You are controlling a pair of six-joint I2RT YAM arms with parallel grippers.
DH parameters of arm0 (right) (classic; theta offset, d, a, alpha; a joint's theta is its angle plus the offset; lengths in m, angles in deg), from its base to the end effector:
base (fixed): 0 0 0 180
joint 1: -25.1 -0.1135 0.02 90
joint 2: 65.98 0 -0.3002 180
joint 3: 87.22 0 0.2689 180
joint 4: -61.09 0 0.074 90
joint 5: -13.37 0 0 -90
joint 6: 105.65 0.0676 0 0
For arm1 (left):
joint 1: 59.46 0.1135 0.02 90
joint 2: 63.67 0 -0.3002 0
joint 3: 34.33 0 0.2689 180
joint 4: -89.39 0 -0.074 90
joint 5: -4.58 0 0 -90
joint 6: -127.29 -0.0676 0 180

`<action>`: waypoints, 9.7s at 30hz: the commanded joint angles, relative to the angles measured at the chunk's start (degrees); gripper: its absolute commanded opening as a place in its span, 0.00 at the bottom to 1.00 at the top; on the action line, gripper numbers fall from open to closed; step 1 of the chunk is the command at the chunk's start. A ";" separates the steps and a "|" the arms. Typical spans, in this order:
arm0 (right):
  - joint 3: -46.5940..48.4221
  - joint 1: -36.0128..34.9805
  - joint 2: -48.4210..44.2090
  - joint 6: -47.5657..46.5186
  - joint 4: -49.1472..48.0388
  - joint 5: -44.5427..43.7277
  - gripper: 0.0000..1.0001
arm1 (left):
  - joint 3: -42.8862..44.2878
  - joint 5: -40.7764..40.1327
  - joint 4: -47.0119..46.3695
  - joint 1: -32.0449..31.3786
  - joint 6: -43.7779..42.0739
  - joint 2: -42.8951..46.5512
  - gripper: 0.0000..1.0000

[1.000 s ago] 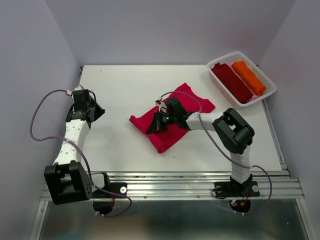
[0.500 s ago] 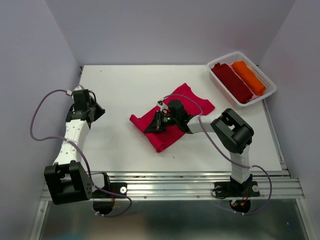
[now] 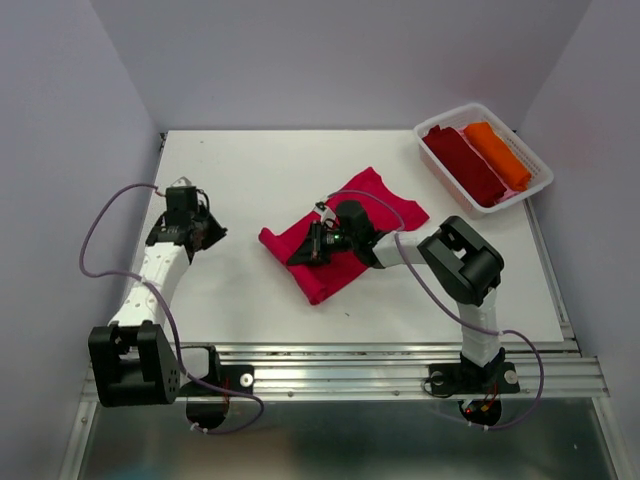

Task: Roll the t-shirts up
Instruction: Roll the T-shirt to the center of the board.

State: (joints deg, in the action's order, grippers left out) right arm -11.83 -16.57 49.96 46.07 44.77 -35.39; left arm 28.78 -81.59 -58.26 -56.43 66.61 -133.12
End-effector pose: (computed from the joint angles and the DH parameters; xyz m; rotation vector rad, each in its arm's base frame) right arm 0.3211 0.3454 0.1574 -0.1537 2.4103 1.7380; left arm 0.2921 0.0109 0.2765 -0.5957 2.1843 -0.3210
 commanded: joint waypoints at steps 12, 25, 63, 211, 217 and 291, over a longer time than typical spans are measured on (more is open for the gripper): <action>-0.62 1.76 1.48 1.13 -4.36 1.48 0.01 | -2.76 2.58 -3.38 -17.35 3.90 -5.08 0.00; -1.33 3.35 2.71 0.25 -4.10 2.97 0.02 | 0.76 1.44 -6.10 -20.25 4.17 -11.93 0.00; 2.98 -1.31 2.53 3.68 -4.80 0.69 0.04 | 4.01 -8.14 -1.18 -18.32 3.55 -9.56 0.00; 1.14 -27.59 -15.57 -35.70 31.94 -57.07 0.01 | 3.48 -1.81 -11.11 -21.22 5.22 -19.32 0.00; -2.73 -24.78 -17.50 -31.84 27.02 -48.19 0.01 | 3.66 -1.73 -11.11 -21.22 5.13 -19.23 0.00; -24.09 -1.75 -16.53 -17.50 2.39 -16.35 0.30 | 4.98 -3.22 -13.84 -26.85 5.40 -25.21 0.00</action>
State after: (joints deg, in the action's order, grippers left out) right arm -35.76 -18.69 36.76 32.34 44.27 -47.81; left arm 31.25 -84.36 -70.39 -83.03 71.72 -157.99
